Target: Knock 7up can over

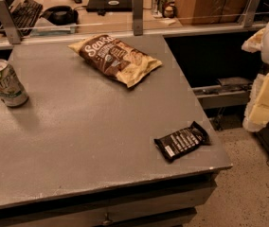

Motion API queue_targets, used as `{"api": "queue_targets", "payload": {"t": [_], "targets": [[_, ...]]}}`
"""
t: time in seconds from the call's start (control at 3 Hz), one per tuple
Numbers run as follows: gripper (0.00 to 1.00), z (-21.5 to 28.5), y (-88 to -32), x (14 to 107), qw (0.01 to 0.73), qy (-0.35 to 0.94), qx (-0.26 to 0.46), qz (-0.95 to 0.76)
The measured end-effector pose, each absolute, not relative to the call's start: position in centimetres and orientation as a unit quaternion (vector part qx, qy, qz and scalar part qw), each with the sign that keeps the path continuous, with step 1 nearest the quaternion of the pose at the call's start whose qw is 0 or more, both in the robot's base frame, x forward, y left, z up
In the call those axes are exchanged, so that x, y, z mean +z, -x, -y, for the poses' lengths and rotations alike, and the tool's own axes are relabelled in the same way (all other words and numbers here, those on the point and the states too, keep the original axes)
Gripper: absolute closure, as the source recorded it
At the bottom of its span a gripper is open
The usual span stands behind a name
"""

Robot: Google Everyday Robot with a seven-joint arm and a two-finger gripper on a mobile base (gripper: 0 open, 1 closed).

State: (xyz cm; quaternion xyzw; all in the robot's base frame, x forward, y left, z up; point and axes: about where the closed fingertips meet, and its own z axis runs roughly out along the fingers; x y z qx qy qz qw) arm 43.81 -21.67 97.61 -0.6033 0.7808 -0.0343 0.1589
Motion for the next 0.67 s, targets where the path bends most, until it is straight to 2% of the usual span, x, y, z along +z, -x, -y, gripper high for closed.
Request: {"api": "queue_targets", "payload": {"t": [0.33,0.67], "targets": [[0.0,21.1,-44.0,97.6,0.162,0.605,-0.033,-0.779],[0.0,14.9,-45.9,98.0,0.202,0.624,-0.019,-0.754]]}}
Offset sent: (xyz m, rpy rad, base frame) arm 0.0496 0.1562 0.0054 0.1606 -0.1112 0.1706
